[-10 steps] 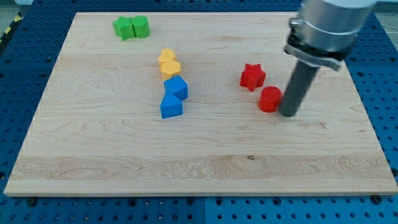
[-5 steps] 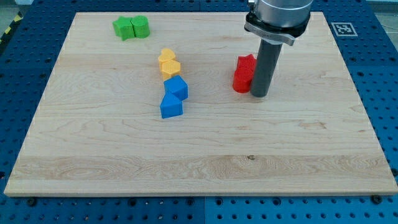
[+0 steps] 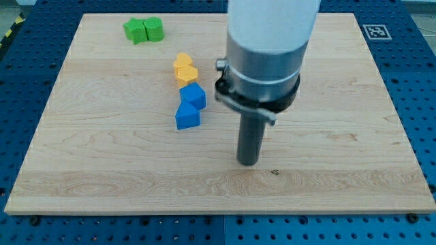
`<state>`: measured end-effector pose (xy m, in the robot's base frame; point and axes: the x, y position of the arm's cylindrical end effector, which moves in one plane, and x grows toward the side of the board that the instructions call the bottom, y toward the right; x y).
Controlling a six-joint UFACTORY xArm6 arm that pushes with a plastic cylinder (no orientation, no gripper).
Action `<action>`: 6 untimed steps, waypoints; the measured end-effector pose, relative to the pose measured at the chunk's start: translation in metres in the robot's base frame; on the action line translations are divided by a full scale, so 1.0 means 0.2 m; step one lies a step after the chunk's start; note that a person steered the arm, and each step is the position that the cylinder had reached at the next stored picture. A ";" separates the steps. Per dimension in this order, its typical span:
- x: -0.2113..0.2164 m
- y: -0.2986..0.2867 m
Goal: Move the blue triangle to the bottom right corner
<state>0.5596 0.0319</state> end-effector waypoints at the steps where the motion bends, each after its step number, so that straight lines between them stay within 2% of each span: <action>1: 0.02 -0.04; 3: 0.05 -0.12; 5: 0.13 -0.60; 6: 0.13 -0.73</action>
<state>0.5855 -0.1142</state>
